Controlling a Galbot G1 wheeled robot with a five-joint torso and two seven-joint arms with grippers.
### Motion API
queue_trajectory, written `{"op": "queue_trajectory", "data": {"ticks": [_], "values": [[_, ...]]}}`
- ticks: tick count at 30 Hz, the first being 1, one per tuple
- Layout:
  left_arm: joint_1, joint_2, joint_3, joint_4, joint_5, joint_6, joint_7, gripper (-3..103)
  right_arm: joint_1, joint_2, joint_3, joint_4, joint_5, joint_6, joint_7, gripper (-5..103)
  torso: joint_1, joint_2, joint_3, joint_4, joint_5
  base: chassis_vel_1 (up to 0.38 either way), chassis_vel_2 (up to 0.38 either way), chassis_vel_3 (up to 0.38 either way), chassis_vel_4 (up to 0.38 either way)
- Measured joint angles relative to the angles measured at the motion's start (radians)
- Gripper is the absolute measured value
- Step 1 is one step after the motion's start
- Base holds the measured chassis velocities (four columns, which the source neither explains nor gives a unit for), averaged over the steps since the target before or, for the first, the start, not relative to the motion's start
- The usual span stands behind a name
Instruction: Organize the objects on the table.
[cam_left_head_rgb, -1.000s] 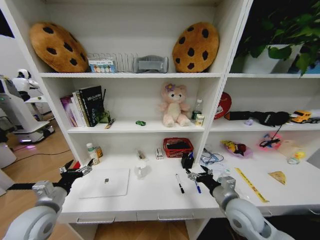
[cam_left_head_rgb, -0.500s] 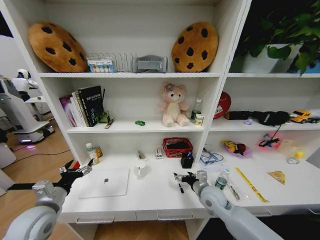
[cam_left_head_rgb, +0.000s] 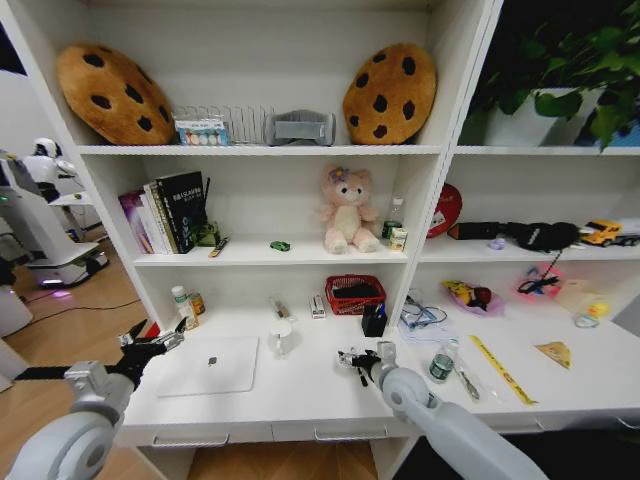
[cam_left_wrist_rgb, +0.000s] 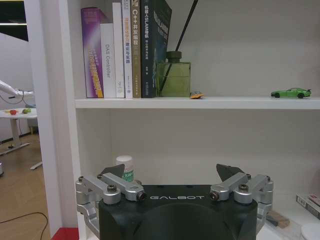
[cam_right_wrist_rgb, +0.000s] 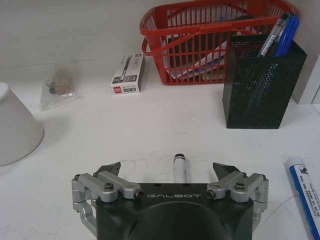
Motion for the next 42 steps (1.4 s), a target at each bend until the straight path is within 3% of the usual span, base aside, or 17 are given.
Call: {"op": "queue_trajectory", "data": {"ticks": [13, 19, 24, 27, 28, 34, 42], "values": [[0.0, 0.0, 0.0, 0.0, 0.0, 0.0, 0.0, 100, 0.025, 0.013, -0.004, -0.059, 0.034, 0.0, 0.001, 94, 0.0, 0.0, 0.0, 0.0001, 0.0001, 0.0, 0.0, 0.0, 0.0], [0.0, 0.0, 0.0, 0.0, 0.0, 0.0, 0.0, 100, 0.045, 0.014, -0.022, -0.079, 0.042, -0.003, -0.005, 65, 0.0, 0.0, 0.0, 0.0, -0.0001, 0.0, 0.0, 0.0, 0.0], [0.0, 0.0, 0.0, 0.0, 0.0, 0.0, 0.0, 100, 0.045, 0.011, -0.021, -0.086, 0.038, -0.007, -0.014, 55, 0.0, 0.0, 0.0, 0.0, -0.0002, 0.0, 0.0, 0.0, 0.0], [0.0, 0.0, 0.0, 0.0, 0.0, 0.0, 0.0, 100, 0.041, 0.008, -0.019, -0.084, 0.038, -0.008, -0.016, 38, 0.0, 0.0, 0.0, 0.0, 0.0, 0.0, 0.0, 0.0, 0.0], [0.0, 0.0, 0.0, 0.0, 0.0, 0.0, 0.0, 100, 0.041, 0.008, -0.019, -0.084, 0.038, -0.008, -0.016, 38, 0.0, 0.0, 0.0, 0.0, 0.0, 0.0, 0.0, 0.0, 0.0], [0.0, 0.0, 0.0, 0.0, 0.0, 0.0, 0.0, 100, 0.037, 0.004, -0.013, -0.086, 0.035, -0.008, -0.026, 13, 0.0, 0.0, 0.0, 0.0001, 0.0002, 0.0, 0.0, 0.0, 0.0], [0.0, 0.0, 0.0, 0.0, 0.0, 0.0, 0.0, 100, 0.038, -0.002, -0.01, -0.09, 0.021, -0.003, -0.04, 10, 0.0, 0.0, 0.0, 0.0001, 0.0003, 0.0, 0.0, 0.0, 0.0]]}}
